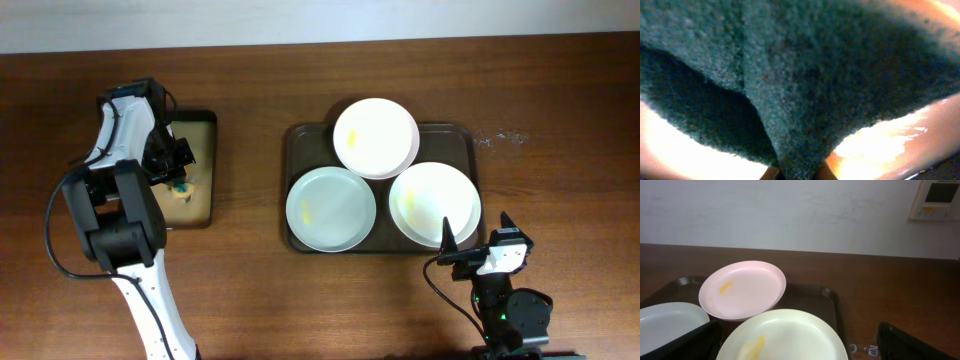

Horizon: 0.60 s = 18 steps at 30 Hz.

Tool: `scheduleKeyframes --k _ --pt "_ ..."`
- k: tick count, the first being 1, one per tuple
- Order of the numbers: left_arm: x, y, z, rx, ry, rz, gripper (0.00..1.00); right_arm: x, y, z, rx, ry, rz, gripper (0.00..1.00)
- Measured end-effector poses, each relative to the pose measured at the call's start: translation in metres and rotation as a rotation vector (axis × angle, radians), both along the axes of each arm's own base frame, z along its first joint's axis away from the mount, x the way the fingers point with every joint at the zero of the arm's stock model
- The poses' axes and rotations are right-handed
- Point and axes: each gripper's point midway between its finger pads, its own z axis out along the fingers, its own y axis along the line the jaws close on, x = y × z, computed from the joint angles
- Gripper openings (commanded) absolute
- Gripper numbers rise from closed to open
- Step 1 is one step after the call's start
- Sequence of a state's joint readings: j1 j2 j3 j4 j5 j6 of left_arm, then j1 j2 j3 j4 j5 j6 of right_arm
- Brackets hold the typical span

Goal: Clean dirty plates on tray and stack at the side
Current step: 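Dip and rub the held sponge in the water tray with left gripper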

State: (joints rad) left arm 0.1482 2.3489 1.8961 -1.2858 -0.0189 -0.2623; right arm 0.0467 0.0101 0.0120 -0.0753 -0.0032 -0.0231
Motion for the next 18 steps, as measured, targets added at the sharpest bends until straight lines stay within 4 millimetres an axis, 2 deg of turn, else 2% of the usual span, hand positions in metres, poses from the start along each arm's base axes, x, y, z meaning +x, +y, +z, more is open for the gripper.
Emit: scheduleKeyframes --k 1,4,9,10,12,13,14,15,17,18 --pt "0.001 0.000 0.000 0.001 -0.005 0.000 0.99 0.000 0.000 0.000 0.000 0.000 0.000 0.98" --pt "0.010 0.002 -0.002 0.007 -0.042 0.000 0.99 0.000 0.000 0.000 0.000 0.000 0.000 0.98" --pt "0.040 0.006 -0.003 0.021 -0.164 0.002 1.00 0.000 0.000 0.000 0.000 0.000 0.000 0.98" --pt "0.044 0.007 -0.003 0.024 -0.180 0.002 0.88 0.000 0.000 0.000 0.000 0.000 0.000 0.98" --pt "0.049 0.007 -0.003 0.026 -0.201 0.008 0.50 0.000 0.000 0.000 0.000 0.000 0.000 0.98" --pt "0.052 0.008 -0.003 0.030 -0.214 0.003 0.18 0.000 0.000 0.000 0.000 0.000 0.000 0.98" --pt "0.054 0.009 -0.003 0.031 -0.221 0.005 0.02 0.000 0.000 0.000 0.001 0.000 0.000 0.98" --pt "0.054 0.009 -0.003 0.034 -0.222 0.005 0.00 0.000 0.000 0.000 -0.001 0.000 0.000 0.98" --pt "0.054 0.009 -0.003 0.035 -0.222 0.005 0.04 0.000 0.000 0.000 0.000 0.000 0.000 0.98" --pt "0.054 0.009 -0.003 0.035 -0.222 0.003 0.44 0.000 0.000 0.000 0.001 0.000 0.000 0.98"
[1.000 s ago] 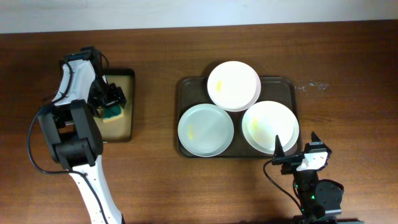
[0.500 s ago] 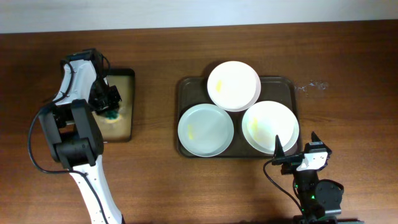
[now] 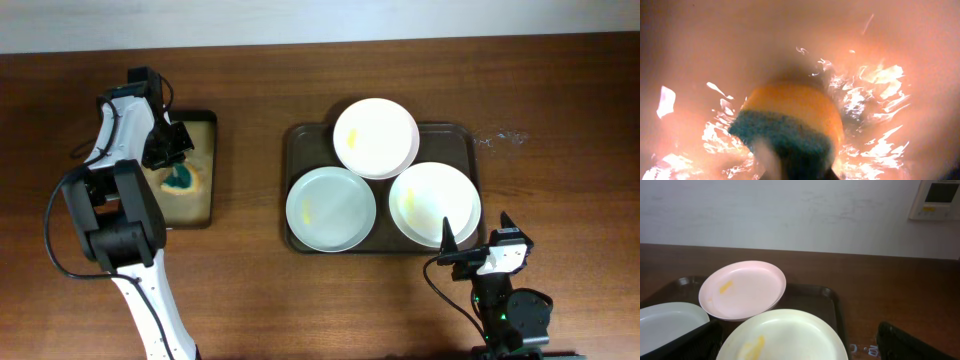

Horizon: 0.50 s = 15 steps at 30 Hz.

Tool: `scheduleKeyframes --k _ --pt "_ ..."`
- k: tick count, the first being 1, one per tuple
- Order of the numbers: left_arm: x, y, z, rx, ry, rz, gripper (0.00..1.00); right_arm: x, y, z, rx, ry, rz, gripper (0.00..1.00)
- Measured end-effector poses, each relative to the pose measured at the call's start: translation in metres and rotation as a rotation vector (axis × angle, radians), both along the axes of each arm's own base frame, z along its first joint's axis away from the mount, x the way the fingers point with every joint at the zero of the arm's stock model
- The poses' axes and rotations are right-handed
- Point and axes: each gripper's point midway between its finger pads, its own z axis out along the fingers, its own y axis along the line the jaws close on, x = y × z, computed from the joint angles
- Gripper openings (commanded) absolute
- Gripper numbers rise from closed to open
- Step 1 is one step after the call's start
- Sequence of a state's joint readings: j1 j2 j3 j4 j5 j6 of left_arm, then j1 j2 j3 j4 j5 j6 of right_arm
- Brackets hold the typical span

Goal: Clean dirty plates on tray and stack at the side
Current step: 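Dip and rub the held sponge in the water tray with left gripper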

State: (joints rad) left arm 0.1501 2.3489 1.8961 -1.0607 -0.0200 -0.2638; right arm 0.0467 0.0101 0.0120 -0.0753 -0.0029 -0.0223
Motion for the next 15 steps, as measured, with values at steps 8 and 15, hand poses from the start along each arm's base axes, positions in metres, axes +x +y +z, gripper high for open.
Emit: scheduleKeyframes --k 8,15 --pt "-0.018 -0.002 0.000 -0.012 0.073 0.005 0.99 0.000 0.000 0.000 -0.001 0.000 0.000 0.98" --pt "-0.043 -0.006 0.001 -0.031 0.175 0.005 0.93 0.000 0.000 0.000 0.000 0.000 0.000 0.98"
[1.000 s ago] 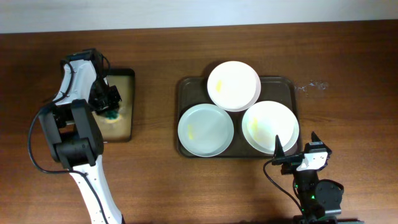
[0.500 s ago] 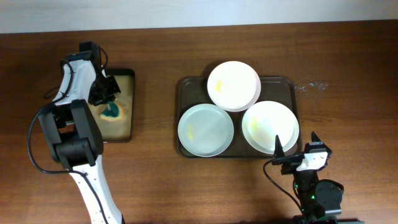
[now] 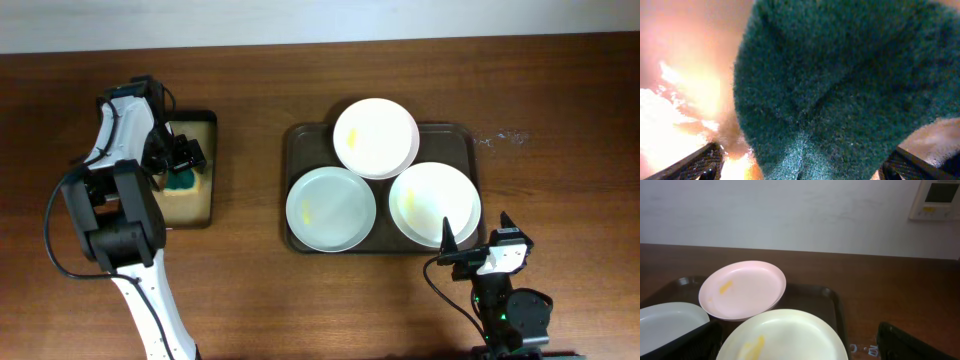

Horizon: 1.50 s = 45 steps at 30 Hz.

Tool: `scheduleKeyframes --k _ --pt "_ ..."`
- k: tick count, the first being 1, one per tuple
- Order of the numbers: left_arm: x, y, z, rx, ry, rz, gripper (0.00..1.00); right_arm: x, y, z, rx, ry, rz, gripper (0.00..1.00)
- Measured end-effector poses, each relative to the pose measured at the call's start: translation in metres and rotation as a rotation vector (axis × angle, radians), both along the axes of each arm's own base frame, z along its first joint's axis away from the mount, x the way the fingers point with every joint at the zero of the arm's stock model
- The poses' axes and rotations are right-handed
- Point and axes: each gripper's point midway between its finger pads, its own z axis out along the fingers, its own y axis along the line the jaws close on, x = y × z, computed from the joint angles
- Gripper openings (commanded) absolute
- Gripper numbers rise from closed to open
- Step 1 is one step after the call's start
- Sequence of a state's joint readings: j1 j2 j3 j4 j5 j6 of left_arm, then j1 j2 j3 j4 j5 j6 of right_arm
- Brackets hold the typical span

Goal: Clean dirty plates on tray and stack at the side
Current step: 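Dip and rub the held sponge in the water tray with left gripper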

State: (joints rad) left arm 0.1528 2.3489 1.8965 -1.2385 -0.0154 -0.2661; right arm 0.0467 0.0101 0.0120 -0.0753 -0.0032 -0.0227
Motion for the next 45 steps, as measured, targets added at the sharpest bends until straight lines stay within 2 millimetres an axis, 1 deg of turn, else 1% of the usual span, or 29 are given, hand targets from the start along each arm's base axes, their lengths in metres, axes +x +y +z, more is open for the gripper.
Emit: scheduleKeyframes --k 1,2,3,4,5,6,7,8,14,16,18,19,21,22,25,26,27,30,31,32,35,36,37,39,40,41,42,44,45 --pt "0.002 0.001 0.000 0.003 -0.007 0.000 0.93 0.000 0.000 0.000 0.000 0.000 0.000 0.99" --pt "0.002 0.001 0.000 0.005 -0.008 -0.001 0.90 0.000 0.000 0.000 -0.001 0.000 0.000 0.98" --pt "0.003 0.003 0.000 0.016 -0.012 -0.002 0.70 0.000 0.000 0.000 -0.001 0.000 0.000 0.98" --pt "0.004 0.004 0.000 0.024 -0.015 -0.004 0.56 0.000 0.000 0.000 0.000 0.000 0.000 0.98" --pt "0.005 0.005 0.000 0.029 -0.019 -0.002 0.32 0.000 0.000 0.000 0.000 0.000 0.000 0.98" --pt "0.006 0.005 -0.001 0.033 -0.022 -0.005 0.15 0.000 0.000 0.000 -0.001 0.000 0.000 0.98" --pt "0.006 0.006 -0.001 0.038 -0.022 -0.003 0.02 0.000 0.000 0.000 0.000 0.000 0.000 0.98" --pt "0.006 0.007 0.000 0.046 -0.021 -0.007 0.00 0.000 0.000 0.000 0.000 0.000 0.000 0.98" --pt "0.005 0.011 0.000 0.067 -0.017 -0.009 0.00 0.000 0.000 0.000 -0.001 0.000 0.000 0.98" --pt "0.003 0.011 0.004 0.066 -0.005 -0.010 0.00 0.000 0.000 0.000 0.000 0.000 0.000 0.98" --pt "0.001 0.011 0.015 0.066 0.012 -0.011 0.00 0.000 0.000 0.000 0.000 0.000 0.000 0.98" --pt "0.002 0.011 0.023 0.067 0.013 -0.011 0.00 0.000 0.000 0.000 -0.001 0.000 0.000 0.98" --pt "0.012 0.013 0.047 0.075 -0.021 -0.010 0.00 0.000 0.000 0.000 0.000 0.000 0.000 0.98" --pt "0.020 0.014 0.067 0.079 -0.055 -0.009 0.00 0.000 0.000 0.000 0.000 0.000 0.000 0.98" --pt "0.027 0.012 0.106 0.070 -0.107 -0.006 0.00 0.000 0.000 0.000 0.000 0.000 0.000 0.98" --pt "0.030 0.010 0.125 0.059 -0.139 -0.004 0.00 0.000 0.000 0.000 0.000 0.000 0.000 0.98" --pt "0.034 0.008 0.139 0.052 -0.179 -0.003 0.00 0.000 0.000 0.000 0.000 0.000 0.000 0.99" --pt "0.036 -0.001 0.168 0.005 -0.237 -0.003 0.00 0.000 0.000 0.000 0.000 0.000 0.000 0.98" --pt "0.040 -0.004 0.174 -0.013 -0.267 -0.004 0.00 0.000 0.000 0.000 0.000 0.000 0.000 0.98" --pt "0.042 -0.007 0.177 -0.031 -0.279 -0.008 0.00 0.000 0.000 0.000 -0.001 0.000 0.000 0.98" --pt "0.042 -0.009 0.175 -0.043 -0.276 -0.013 0.00 0.000 0.000 0.000 -0.001 0.000 0.000 0.98" --pt "0.042 -0.010 0.169 -0.047 -0.264 -0.015 0.00 0.000 0.000 0.000 0.000 0.000 0.000 0.98" --pt "0.040 -0.010 0.159 -0.052 -0.238 -0.015 0.00 0.000 0.000 0.000 0.000 0.000 0.000 0.98" --pt "0.034 -0.010 0.123 -0.060 -0.163 -0.023 0.00 0.000 0.000 0.000 -0.001 0.000 0.000 0.98" --pt "0.028 -0.010 0.101 -0.062 -0.117 -0.027 0.00 0.000 0.000 0.000 0.000 0.000 0.000 0.99" --pt "0.020 -0.011 0.084 -0.070 -0.065 -0.028 0.00 0.000 0.000 0.000 -0.001 0.000 0.000 0.98" --pt "0.013 -0.011 0.075 -0.082 -0.028 -0.025 0.00 0.000 0.000 0.000 0.000 0.000 0.000 0.98" --pt "0.007 -0.011 0.072 -0.120 -0.005 -0.004 0.00 0.000 0.000 0.000 0.000 0.000 0.000 0.98" --pt "0.006 -0.010 0.077 -0.142 -0.009 0.010 0.00 0.000 0.000 0.000 -0.001 0.000 0.000 0.98"
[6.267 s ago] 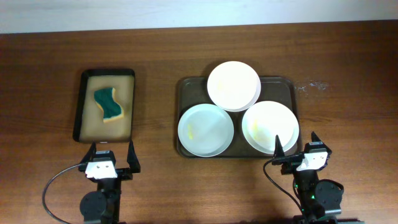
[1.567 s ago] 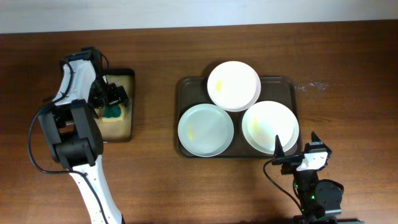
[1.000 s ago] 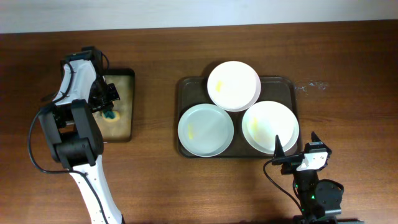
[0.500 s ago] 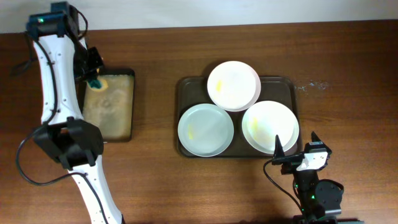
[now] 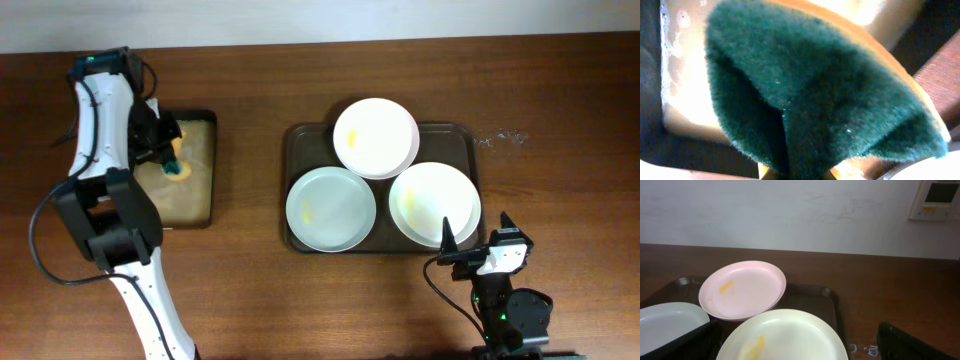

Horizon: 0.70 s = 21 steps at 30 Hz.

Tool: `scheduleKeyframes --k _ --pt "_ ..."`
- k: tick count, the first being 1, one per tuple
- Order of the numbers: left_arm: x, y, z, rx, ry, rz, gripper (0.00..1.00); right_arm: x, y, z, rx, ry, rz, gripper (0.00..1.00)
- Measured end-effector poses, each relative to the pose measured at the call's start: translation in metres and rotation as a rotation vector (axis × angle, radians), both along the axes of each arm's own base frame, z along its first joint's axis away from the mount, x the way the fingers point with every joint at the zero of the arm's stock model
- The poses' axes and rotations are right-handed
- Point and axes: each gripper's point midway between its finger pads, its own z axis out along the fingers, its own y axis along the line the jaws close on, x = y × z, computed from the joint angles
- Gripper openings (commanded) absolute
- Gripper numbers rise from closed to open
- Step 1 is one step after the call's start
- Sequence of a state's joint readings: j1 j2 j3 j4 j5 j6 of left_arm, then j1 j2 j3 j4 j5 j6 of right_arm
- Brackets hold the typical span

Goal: Clean dirty plates on tray and stack at the side
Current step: 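Dip and rub the held sponge in the water tray with left gripper, then carry the sponge with the left gripper onto the light blue plate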

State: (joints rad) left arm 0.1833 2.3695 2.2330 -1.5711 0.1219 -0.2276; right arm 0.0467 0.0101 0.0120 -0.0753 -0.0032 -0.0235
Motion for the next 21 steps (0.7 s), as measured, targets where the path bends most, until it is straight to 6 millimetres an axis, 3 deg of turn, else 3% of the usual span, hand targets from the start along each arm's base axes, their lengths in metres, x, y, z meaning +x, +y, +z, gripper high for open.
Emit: scheduleKeyframes --k 2,4,7,9,11,14,18,21 --pt "0.002 0.003 0.015 -0.037 -0.024 0.028 0.00 0.000 0.000 0.000 0.000 0.000 0.000 0.98" --pt "0.010 0.010 0.043 -0.054 -0.090 0.051 0.00 0.000 0.000 0.000 0.000 0.000 0.000 0.98" --pt "0.015 0.013 0.056 -0.055 -0.134 0.058 0.00 0.000 0.000 0.000 0.000 0.000 0.000 0.98" --pt "0.019 0.012 0.047 -0.047 -0.139 0.047 0.00 0.000 0.000 0.000 0.000 0.000 0.000 0.98" --pt "0.021 0.010 0.018 -0.031 -0.120 0.034 0.00 0.000 0.000 0.000 0.001 0.000 0.000 0.98" --pt "0.003 0.001 -0.016 -0.035 -0.027 0.017 0.00 0.000 0.000 0.000 0.000 0.000 0.000 0.98" --pt "-0.001 0.001 -0.007 -0.033 -0.014 0.017 0.00 0.000 0.000 0.000 0.000 0.000 0.000 0.99" --pt "0.009 0.008 0.020 -0.004 -0.076 0.021 0.00 0.000 0.000 0.000 0.001 0.000 0.000 0.98"
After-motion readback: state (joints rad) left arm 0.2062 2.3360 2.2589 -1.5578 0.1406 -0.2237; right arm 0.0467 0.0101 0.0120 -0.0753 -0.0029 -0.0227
